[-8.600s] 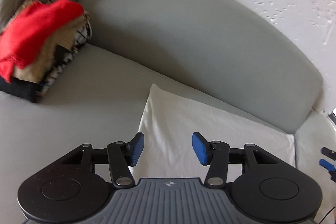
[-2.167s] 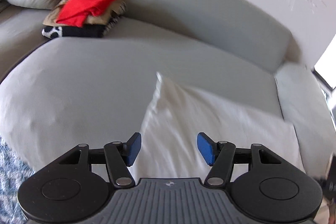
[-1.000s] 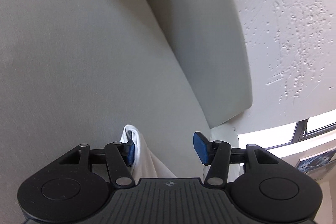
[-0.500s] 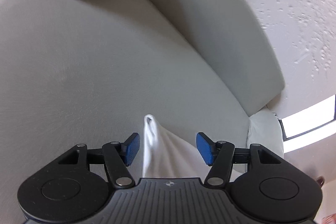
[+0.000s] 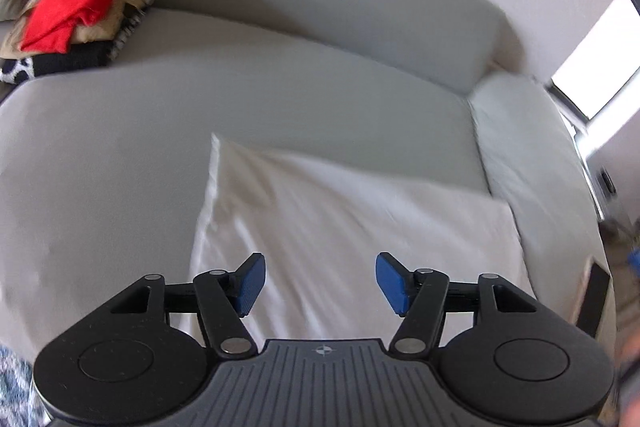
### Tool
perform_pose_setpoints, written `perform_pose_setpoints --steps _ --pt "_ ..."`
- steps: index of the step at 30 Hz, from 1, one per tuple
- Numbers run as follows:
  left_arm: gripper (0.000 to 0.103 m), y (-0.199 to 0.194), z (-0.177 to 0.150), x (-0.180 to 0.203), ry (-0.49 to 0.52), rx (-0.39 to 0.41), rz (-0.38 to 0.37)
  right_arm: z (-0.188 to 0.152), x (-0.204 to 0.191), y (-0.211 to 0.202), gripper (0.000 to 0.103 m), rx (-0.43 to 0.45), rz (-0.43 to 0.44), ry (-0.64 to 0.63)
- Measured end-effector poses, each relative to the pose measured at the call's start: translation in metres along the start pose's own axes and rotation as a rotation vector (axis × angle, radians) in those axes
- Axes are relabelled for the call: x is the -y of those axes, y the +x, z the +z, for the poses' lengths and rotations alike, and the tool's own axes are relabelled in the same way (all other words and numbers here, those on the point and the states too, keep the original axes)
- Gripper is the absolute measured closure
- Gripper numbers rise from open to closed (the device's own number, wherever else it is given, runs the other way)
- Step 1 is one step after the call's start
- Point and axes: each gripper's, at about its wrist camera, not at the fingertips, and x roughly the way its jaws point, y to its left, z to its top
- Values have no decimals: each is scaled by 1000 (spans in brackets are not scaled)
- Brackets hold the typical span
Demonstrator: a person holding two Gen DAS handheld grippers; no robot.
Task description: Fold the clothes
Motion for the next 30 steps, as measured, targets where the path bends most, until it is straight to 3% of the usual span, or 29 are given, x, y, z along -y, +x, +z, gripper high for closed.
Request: perform_pose_setpoints --steps 3,7,10,13,19,25,30 --pt "43 3 -22 20 47 -47 -22 19 35 15 32 118 -123 10" --pt "43 8 -44 46 72 -5 -24 28 84 52 31 130 -211 67" --pt "42 18 -52 61 79 7 -12 26 94 87 31 73 -166 77" --pt "42 20 -55 76 91 18 0 16 83 118 31 40 -106 -2" --pt "42 20 -48 80 55 44 12 -2 69 146 32 -7 -56 -46" --pt "42 19 -44 76 30 53 34 -1 90 150 32 -56 -99 -1" --pt "41 15 -45 77 46 60 51 26 85 99 32 -32 18 117"
